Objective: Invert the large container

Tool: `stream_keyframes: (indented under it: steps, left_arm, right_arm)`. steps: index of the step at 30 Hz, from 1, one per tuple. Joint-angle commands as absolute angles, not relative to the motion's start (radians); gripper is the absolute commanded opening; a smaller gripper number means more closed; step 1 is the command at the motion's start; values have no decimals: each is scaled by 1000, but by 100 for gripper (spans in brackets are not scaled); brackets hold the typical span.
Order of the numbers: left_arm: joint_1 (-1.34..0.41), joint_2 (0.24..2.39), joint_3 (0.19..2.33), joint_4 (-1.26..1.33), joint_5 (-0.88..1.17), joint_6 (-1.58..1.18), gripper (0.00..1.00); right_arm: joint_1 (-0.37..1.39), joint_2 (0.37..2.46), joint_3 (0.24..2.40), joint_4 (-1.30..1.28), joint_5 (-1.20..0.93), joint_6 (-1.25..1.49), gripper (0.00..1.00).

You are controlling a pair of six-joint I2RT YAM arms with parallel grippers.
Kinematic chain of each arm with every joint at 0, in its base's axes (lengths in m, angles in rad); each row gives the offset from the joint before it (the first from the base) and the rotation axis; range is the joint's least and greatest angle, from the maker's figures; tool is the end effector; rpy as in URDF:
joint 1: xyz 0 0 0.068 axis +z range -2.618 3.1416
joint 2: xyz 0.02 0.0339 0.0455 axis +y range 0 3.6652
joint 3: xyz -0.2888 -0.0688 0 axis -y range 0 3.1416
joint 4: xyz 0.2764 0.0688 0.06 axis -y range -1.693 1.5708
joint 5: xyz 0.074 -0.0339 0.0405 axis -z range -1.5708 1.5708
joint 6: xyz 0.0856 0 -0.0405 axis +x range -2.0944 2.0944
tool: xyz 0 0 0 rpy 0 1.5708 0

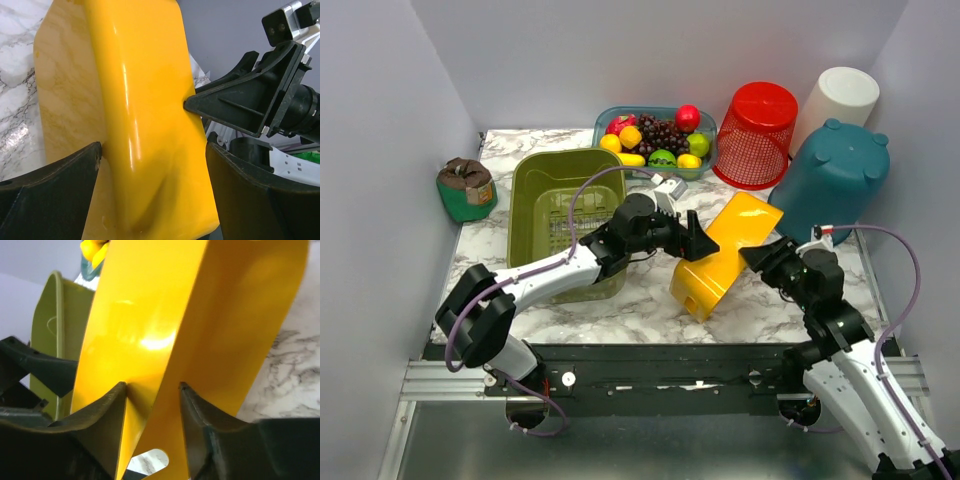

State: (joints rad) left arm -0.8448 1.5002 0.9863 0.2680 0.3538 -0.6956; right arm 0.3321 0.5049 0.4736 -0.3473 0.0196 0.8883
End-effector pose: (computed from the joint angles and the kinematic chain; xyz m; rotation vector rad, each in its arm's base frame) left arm 0.2563 -0.3334 0.2804 0.4319 1.9956 -1.3578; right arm 0.1836 0.0616 0.2455 0.5710 1.9508 0.7739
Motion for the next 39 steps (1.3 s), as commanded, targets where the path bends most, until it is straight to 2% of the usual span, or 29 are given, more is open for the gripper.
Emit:
stream_keyframes:
  steps: [1,3,9,13,17,19,20,28,35,37,39]
  left_arm:
    - [-877,1497,1026,284,370,-683,91]
    - [-879,1503,1037,273,368,-681,88]
    - [-894,1516,1083,267,376,-675,86]
    - [-923,1534,1127,265,388,-663,84]
    - [-965,1589,1176,270,417,-667,83]
    - [-988,1606,1201,265,419,-666,77]
    - [-1003,1527,1136,326,311,-675,75]
    - [-996,1419,1167,229,203,-581,81]
    - [-962,1306,1164,106,11,-496,86]
    - [-922,1289,1143,60,-52,-509,90]
    - [-875,1293,1132,13,-31,-543,91]
  right_arm:
    - [333,477,408,-696,118,888,62]
    - [333,474,417,-693,115,888,70]
    - [333,535,460,-773,149,937,71]
    - [333,566,527,-938,247,1027,80]
    - [333,546,596,-1028,374,1118,80]
    - [333,542,629,-1063,409,1112,79]
    - [333,543,703,-1080,454,1079,79]
    - [333,637,704,-1135,498,1153,74]
    - [333,549,748,-901,367,978,78]
    - [333,545,775,-808,275,951,77]
    - [333,578,816,-758,174,910,76]
